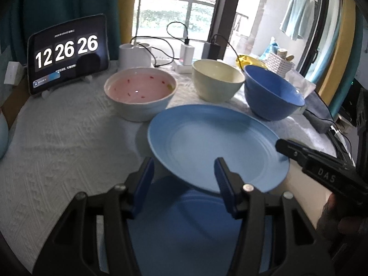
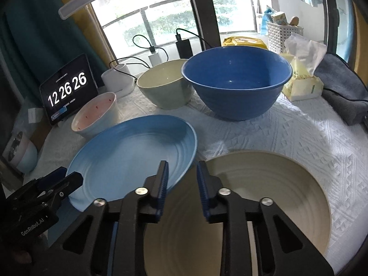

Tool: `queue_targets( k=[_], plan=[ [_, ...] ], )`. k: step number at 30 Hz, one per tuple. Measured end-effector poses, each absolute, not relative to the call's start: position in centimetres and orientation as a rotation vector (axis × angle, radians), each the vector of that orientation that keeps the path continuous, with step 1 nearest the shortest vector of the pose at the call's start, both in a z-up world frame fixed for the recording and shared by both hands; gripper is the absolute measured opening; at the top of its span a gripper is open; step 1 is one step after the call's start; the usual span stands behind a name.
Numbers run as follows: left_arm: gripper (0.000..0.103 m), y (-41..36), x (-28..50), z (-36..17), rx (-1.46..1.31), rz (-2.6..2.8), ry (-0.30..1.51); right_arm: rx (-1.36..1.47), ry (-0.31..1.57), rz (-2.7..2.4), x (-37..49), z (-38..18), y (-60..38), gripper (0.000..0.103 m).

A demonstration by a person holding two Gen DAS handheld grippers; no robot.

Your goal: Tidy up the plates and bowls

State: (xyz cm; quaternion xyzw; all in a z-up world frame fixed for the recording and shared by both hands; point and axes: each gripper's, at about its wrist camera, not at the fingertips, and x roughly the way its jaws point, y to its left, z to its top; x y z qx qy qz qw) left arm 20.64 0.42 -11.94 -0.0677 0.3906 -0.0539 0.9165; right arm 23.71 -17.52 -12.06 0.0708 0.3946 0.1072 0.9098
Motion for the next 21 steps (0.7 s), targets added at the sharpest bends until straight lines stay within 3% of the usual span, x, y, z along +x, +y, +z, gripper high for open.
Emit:
queue_targets(
  k=[6,15,18,21],
  plan=[
    [0.040,0.7,20.6,-11.9,-0.132,-0.096,0.803,0.145,0.808,0.203,23.2,-12.1,-17.4,0.020],
    [0.040,0.2,19.2,-10.8,-0.135,-0.148,0.761,0.147,0.792,0.207,22.1,-11.4,-17.3,0.020],
    [0.040,-1.1,18.2,-10.1,-0.113,-0.191,0.733,0.142,0.782,0.240,21.5,-11.0,-16.8,0.011],
    [0.040,-1.7,18.0,-10.0,-0.104,-0.195,0.731,0.120,0.770,0.233,21.1,-10.8,-16.2,0.011]
  ],
)
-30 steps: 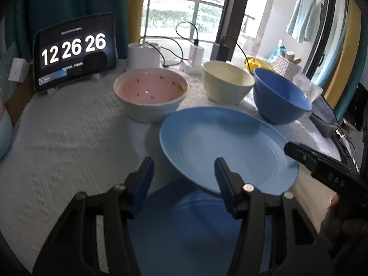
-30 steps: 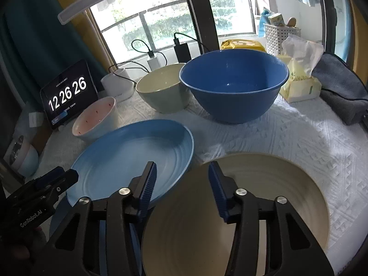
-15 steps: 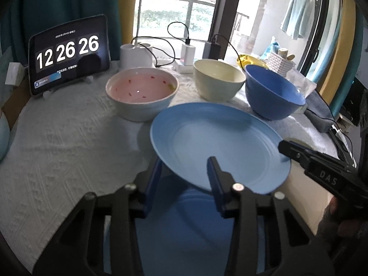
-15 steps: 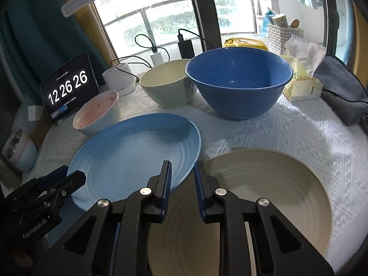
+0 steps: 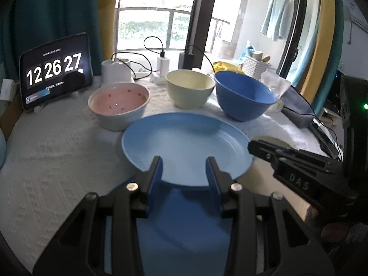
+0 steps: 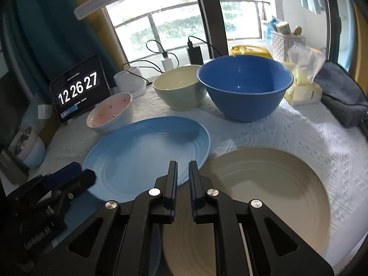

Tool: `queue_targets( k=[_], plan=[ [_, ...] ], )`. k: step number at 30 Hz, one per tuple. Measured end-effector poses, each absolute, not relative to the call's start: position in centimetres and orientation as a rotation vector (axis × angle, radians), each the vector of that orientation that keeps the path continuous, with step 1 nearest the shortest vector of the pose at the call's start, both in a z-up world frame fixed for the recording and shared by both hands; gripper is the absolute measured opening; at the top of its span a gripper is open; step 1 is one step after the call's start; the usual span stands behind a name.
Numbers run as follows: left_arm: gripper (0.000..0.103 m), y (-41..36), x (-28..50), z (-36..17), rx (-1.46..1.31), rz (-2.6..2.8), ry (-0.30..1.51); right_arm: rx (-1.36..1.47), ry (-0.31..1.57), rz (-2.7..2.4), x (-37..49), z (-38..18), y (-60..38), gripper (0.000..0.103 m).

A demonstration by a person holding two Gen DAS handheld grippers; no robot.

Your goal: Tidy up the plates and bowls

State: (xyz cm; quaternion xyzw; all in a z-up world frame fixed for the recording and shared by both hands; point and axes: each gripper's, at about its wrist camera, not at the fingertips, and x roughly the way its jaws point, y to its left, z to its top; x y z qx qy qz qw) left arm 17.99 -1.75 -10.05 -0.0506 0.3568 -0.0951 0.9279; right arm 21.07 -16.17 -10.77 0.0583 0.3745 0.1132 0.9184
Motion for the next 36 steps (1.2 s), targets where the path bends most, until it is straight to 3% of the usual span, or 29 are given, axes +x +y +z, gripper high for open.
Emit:
queue_targets(
  k=[26,33,36],
  plan=[
    [0.045,2.3,22.3,-12.4,-0.208,-0.064,0.849,0.176,0.820,0.190,23.5,-11.8,-17.6,0.011],
    [0.045,2.2,23.1,-13.1,-0.230,-0.101,0.879,0.198,0.860,0.202,24.2,-12.6,-17.5,0.026],
    [0.045,2.0,22.9,-13.1,-0.217,-0.107,0.870,0.177,0.858,0.193,24.1,-12.6,-17.1,0.027]
  ],
)
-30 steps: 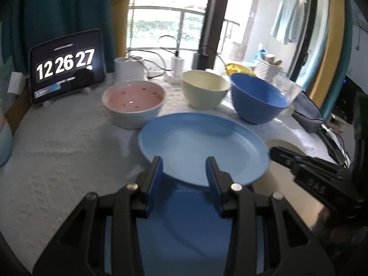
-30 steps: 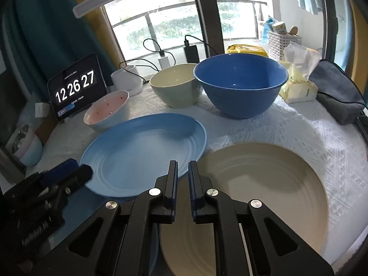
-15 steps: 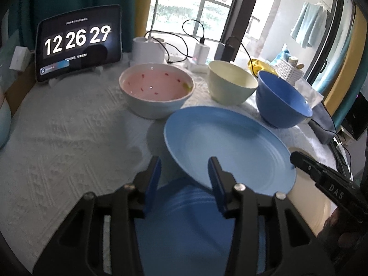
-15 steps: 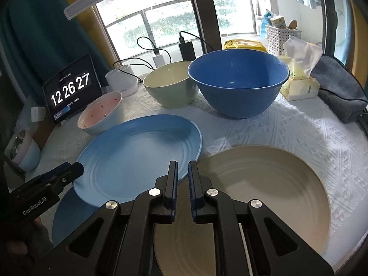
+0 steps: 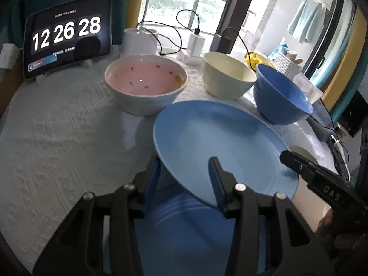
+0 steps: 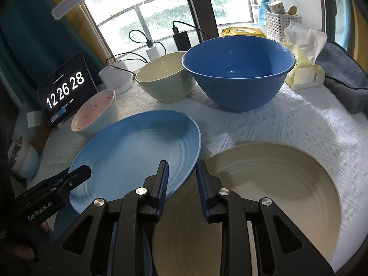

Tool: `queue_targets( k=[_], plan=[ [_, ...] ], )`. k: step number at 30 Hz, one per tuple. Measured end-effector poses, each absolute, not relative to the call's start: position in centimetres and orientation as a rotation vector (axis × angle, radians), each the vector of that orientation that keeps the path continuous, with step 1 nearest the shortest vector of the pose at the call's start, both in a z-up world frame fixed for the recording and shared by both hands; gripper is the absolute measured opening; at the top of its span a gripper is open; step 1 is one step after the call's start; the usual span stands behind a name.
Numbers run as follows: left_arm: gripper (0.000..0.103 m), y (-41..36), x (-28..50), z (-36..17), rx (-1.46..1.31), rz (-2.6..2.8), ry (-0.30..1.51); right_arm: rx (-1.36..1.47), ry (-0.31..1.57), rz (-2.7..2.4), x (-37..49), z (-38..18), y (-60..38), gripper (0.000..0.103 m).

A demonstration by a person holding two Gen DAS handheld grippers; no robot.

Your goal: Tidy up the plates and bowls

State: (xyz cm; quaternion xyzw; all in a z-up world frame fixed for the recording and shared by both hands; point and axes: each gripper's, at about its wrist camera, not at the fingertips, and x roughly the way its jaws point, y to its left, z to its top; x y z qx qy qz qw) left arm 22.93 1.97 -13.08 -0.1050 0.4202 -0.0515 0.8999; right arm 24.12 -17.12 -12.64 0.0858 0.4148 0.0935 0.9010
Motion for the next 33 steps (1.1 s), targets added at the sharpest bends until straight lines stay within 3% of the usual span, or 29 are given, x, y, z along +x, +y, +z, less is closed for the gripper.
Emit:
queue_targets(
  k=[33],
  plan=[
    [0.044,1.2,17.3,-9.0,-0.172,-0.146,0.711,0.149,0.743,0.180,19.1,-9.1,-17.8,0.025]
  ],
)
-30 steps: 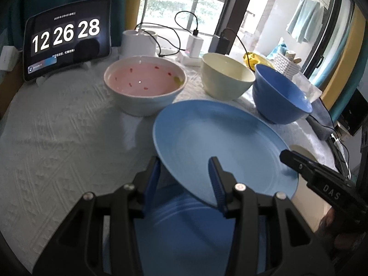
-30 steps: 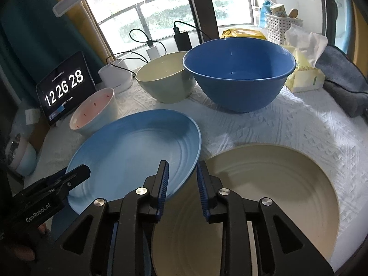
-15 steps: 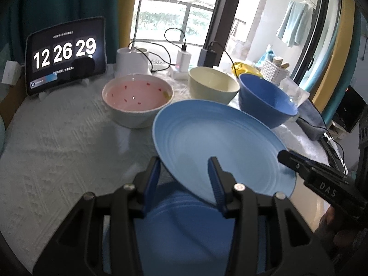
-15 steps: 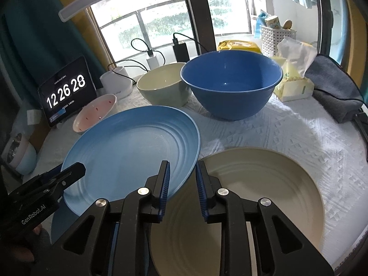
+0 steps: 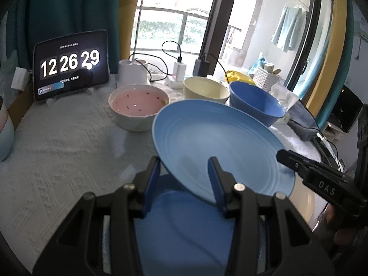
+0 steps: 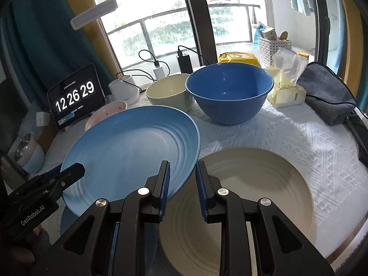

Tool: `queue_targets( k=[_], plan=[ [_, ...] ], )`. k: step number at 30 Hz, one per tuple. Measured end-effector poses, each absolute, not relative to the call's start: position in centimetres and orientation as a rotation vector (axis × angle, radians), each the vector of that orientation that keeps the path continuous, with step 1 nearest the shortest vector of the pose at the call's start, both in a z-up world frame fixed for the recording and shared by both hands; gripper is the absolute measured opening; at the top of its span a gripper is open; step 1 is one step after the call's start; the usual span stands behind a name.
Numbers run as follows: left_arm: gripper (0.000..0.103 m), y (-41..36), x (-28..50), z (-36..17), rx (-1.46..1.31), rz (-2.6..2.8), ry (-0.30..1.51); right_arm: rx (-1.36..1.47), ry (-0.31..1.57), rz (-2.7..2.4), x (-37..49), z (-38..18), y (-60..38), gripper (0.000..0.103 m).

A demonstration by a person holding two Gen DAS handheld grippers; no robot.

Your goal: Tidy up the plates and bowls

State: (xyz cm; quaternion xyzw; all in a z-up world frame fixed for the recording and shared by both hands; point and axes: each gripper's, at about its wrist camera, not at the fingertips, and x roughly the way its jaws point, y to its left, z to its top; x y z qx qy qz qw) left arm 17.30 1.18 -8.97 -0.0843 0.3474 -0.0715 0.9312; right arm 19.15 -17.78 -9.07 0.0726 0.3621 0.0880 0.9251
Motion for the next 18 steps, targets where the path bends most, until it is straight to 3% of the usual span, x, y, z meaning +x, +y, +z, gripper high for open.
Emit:
queue_targets(
  k=[18],
  plan=[
    [0.044,1.7,12.7,-8.2,-0.173,-0.138,0.672,0.132,0.706,0.194,15.4,-8.1,-17.0,0.025]
  ],
)
